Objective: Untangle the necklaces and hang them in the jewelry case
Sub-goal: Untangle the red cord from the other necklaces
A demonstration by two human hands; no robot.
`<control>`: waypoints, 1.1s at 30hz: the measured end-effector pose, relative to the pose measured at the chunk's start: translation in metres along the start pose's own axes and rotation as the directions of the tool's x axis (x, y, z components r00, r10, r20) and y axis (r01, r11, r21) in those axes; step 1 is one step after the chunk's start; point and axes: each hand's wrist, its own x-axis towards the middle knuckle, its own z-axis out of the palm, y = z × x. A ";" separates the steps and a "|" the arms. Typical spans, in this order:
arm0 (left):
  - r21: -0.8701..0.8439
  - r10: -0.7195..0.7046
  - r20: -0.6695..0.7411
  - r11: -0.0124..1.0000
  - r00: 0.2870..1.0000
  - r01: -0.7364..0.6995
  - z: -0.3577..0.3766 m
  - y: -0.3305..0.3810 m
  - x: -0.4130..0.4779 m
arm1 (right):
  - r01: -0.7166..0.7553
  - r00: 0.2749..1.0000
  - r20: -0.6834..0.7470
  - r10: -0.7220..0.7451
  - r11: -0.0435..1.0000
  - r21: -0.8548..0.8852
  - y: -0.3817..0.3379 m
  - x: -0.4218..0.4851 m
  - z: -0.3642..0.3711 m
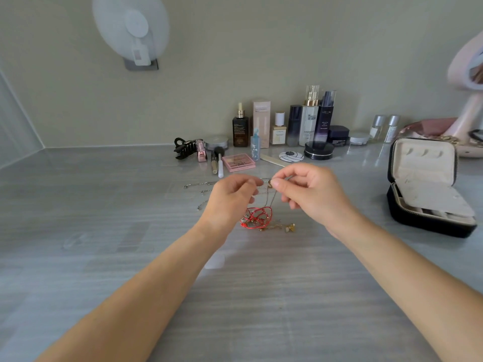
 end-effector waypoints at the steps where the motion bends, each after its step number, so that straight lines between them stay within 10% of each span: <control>1: -0.014 0.003 0.023 1.000 1.000 -0.003 0.000 -0.001 0.000 | -0.056 0.998 0.030 0.054 0.994 0.090 -0.002 0.000 -0.001; 7: -0.056 0.080 0.159 0.996 0.984 -0.072 0.004 -0.003 -0.003 | -0.200 0.979 0.102 0.178 0.938 0.282 -0.007 -0.001 -0.002; 19: -0.032 0.086 0.289 0.996 0.953 -0.080 0.011 -0.005 -0.010 | -0.097 0.981 0.172 0.093 0.995 0.015 -0.014 0.000 -0.010; 27: -0.226 0.017 0.129 0.974 0.992 0.013 -0.001 0.000 -0.001 | -0.158 0.987 0.052 0.150 0.966 0.206 -0.011 0.006 -0.018; 33: -0.329 -0.061 0.144 0.938 0.988 0.106 -0.006 0.004 0.002 | -0.241 0.969 0.112 0.221 0.738 0.630 -0.013 0.007 -0.019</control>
